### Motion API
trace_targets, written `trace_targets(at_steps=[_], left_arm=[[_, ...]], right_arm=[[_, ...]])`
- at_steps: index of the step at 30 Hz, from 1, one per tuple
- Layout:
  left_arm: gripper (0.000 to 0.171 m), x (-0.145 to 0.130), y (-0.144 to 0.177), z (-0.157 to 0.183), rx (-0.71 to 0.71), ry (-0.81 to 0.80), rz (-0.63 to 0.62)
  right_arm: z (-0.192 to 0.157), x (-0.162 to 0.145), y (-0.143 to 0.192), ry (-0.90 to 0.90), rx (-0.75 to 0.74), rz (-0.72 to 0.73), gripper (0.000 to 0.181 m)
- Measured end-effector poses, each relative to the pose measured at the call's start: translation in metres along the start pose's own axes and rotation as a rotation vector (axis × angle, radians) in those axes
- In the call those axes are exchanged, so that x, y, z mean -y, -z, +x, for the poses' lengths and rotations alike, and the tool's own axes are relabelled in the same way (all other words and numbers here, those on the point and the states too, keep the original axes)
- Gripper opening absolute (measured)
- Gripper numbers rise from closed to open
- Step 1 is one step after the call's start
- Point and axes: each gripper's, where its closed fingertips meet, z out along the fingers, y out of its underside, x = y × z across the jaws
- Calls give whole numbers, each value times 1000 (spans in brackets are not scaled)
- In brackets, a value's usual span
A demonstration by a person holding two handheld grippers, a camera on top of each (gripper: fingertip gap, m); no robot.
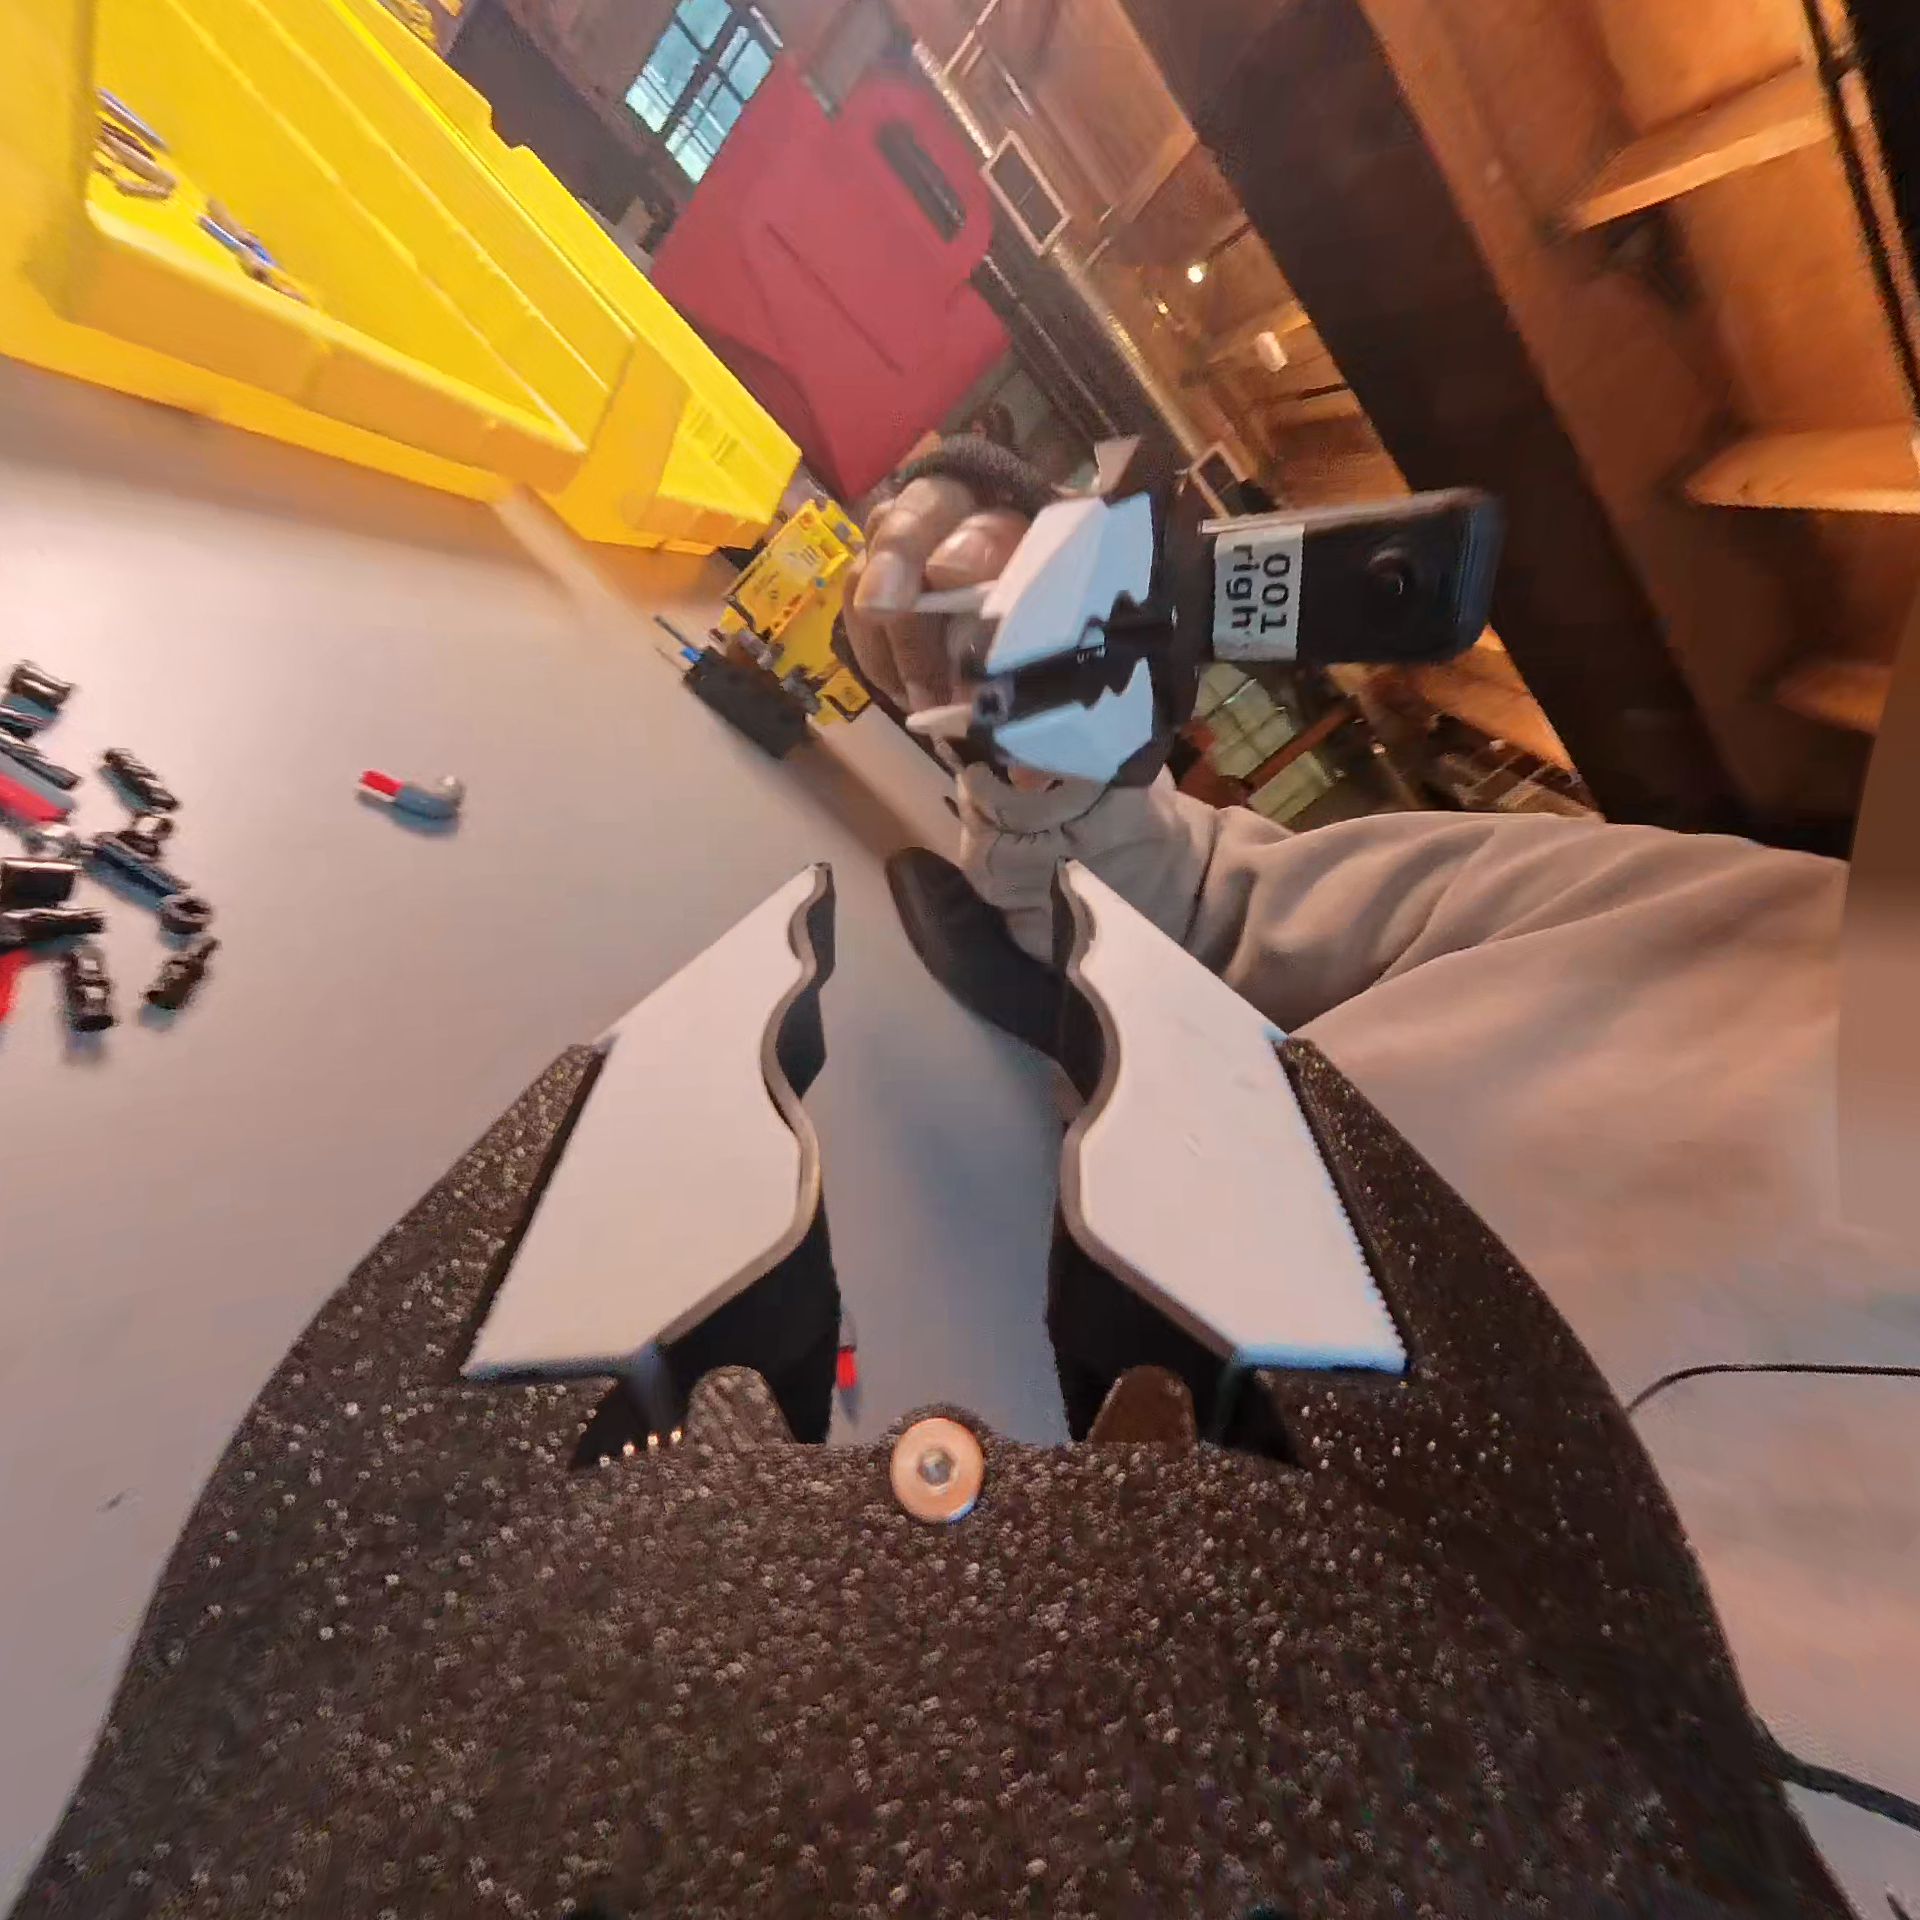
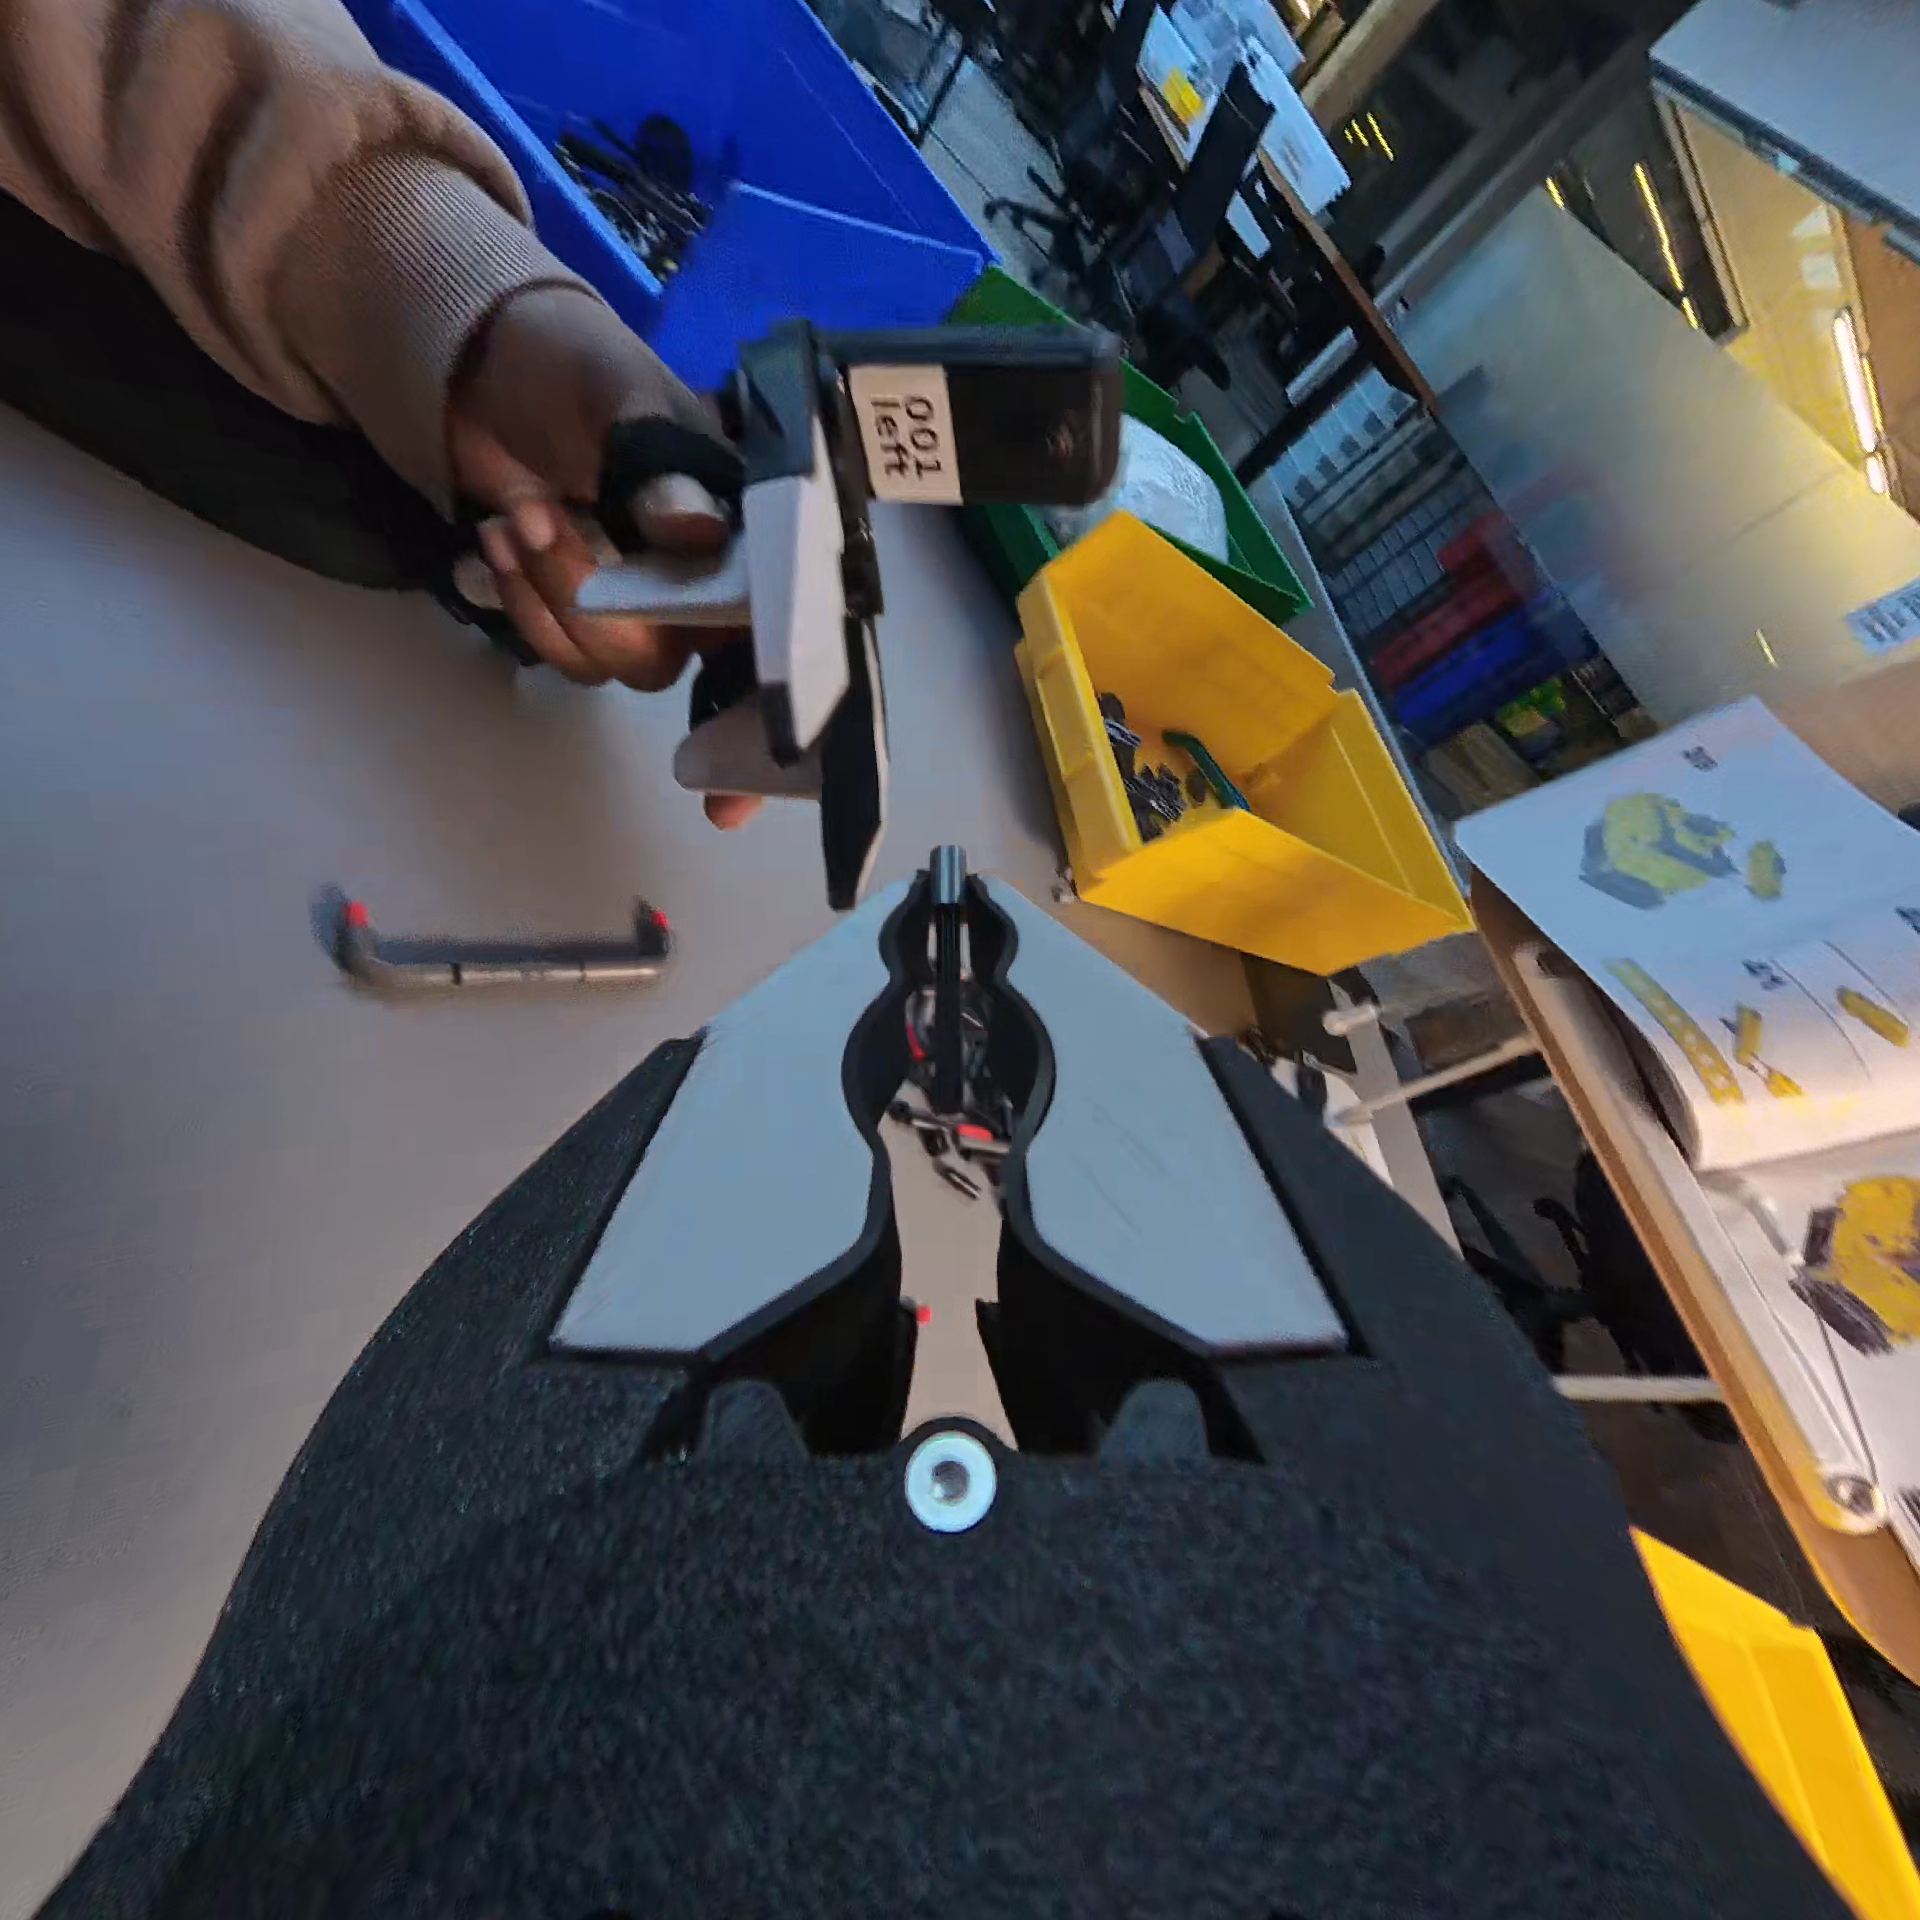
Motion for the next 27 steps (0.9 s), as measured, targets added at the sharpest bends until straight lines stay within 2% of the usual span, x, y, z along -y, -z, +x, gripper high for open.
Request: trace_targets(at_steps=[2, 4, 8, 16, 27], left_arm=[[38, -2, -3, 8, -66, 41, 12], [27, -2, -3, 16, -124, 63, 16], [8, -3, -1, 21, -146, 52, 14], [6, -6, 2, 23, -142, 23, -7], [6, -10, 1, 13, -45, -58, -28]], right_arm=[[-17, 12, -9, 6, 40, 32, 4], [-26, 18, -15, 9, 61, 51, 4], [-33, 17, -18, -16, 78, 62, 5], [-34, 7, -8, -75, 91, 39, 8], [-36, 2, -7, -100, 89, 21, 1]])
